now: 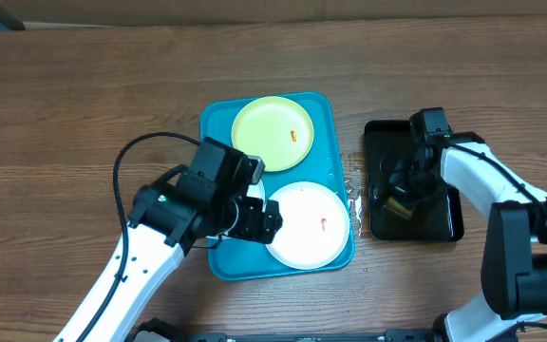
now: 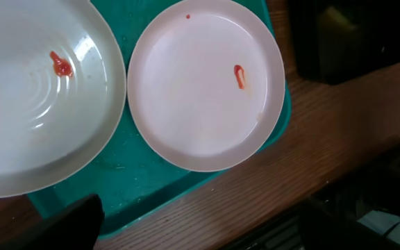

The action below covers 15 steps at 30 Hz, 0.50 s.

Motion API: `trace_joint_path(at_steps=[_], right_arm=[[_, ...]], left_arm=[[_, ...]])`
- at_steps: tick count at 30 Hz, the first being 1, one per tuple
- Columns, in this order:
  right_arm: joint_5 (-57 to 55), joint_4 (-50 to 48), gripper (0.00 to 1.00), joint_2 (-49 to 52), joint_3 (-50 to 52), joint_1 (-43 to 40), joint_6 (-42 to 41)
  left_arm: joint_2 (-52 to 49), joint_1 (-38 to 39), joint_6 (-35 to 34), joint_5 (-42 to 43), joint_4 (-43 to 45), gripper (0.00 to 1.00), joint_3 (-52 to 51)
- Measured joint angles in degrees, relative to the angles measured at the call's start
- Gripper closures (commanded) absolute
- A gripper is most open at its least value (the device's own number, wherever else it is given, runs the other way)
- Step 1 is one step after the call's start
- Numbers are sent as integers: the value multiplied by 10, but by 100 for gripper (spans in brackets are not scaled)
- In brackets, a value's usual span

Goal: Clean dirty plates on tray and stack at the side
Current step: 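Grasp the green sponge in the black water tray with the right gripper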

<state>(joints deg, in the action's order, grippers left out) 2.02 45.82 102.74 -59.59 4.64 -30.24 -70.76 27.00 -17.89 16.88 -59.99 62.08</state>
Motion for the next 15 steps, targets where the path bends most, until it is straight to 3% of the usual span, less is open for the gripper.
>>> trace_joint_path(at_steps=[8,9,11,12,15], right_arm=[[17,66,95,-2,-35,0,22],[21,74,89,-6,-40,0,27],[27,90,62,-21,-49,0,35],[30,100,55,-34,-52,0,35],[36,123,53,-68,-57,0,43]], left_arm=[[0,3,0,-22,7,3,0],[0,3,0,-23,10,0,0],[0,3,0,-26,14,0,1],[0,3,0,-26,17,0,1],[0,3,0,-27,23,0,1]])
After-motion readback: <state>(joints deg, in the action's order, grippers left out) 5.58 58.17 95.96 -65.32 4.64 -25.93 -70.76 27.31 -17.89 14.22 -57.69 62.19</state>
